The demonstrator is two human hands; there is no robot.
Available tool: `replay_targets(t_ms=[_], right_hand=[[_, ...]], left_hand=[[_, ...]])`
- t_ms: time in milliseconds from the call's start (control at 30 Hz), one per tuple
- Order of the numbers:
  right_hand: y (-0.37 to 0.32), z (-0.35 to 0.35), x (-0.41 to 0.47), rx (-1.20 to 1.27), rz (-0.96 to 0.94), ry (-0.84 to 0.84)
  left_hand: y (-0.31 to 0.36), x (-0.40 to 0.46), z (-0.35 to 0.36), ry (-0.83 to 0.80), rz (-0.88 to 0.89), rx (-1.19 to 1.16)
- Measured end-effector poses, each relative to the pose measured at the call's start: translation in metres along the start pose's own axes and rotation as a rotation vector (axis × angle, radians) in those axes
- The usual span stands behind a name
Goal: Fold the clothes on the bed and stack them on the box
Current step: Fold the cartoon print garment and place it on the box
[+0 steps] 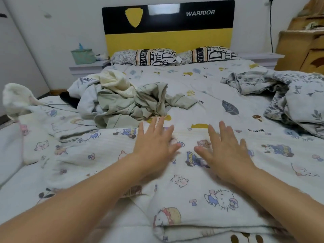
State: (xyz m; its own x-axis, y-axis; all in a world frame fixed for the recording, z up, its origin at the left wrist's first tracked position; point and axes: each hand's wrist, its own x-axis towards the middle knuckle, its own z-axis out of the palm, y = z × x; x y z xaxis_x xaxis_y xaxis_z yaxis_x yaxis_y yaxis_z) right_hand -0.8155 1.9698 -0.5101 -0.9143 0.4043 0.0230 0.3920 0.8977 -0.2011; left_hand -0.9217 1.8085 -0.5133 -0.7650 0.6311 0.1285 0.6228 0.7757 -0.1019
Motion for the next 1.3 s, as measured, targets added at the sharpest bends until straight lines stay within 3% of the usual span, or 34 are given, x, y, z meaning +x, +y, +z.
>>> replay_targets(t_ms=[133, 433, 633, 700, 800, 867, 1033, 1200, 1300], right_hand=[[0.008, 0.026, -0.007, -0.090, 0.013, -0.257], [0.014, 0.035, -0.011, -0.078, 0.017, -0.218], [0.007, 0.024, -0.009, -0.107, 0.056, -0.298], [-0.001, 0.011, -0.008, -0.107, 0.071, -0.314], [-0.027, -0.011, -0.012, 0.001, 0.021, -0.154], [-0.051, -0.019, -0.018, 0.099, -0.063, -0.071], [-0.108, -0.017, -0.025, 0.184, -0.225, -0.089], [-0.134, -0.008, 0.002, 0.104, -0.216, -0.095], [-0.150, -0.001, 0.018, 0.064, -0.231, -0.061]], left_hand=[[-0.013, -0.013, 0.034, -0.225, -0.037, -0.073], [-0.021, -0.014, 0.050, -0.144, -0.014, -0.173], [-0.034, -0.011, 0.018, -0.306, 0.048, -0.229], [-0.048, -0.017, -0.010, -0.163, 0.078, -0.266], [-0.083, -0.032, -0.048, 0.187, 0.035, -0.178], [-0.112, -0.044, -0.062, 0.236, -0.110, -0.118], [-0.168, -0.065, -0.055, -0.080, -0.506, -0.155], [-0.167, -0.073, -0.048, -0.314, -0.369, -0.355], [-0.161, -0.074, -0.045, -0.428, -0.311, -0.326]])
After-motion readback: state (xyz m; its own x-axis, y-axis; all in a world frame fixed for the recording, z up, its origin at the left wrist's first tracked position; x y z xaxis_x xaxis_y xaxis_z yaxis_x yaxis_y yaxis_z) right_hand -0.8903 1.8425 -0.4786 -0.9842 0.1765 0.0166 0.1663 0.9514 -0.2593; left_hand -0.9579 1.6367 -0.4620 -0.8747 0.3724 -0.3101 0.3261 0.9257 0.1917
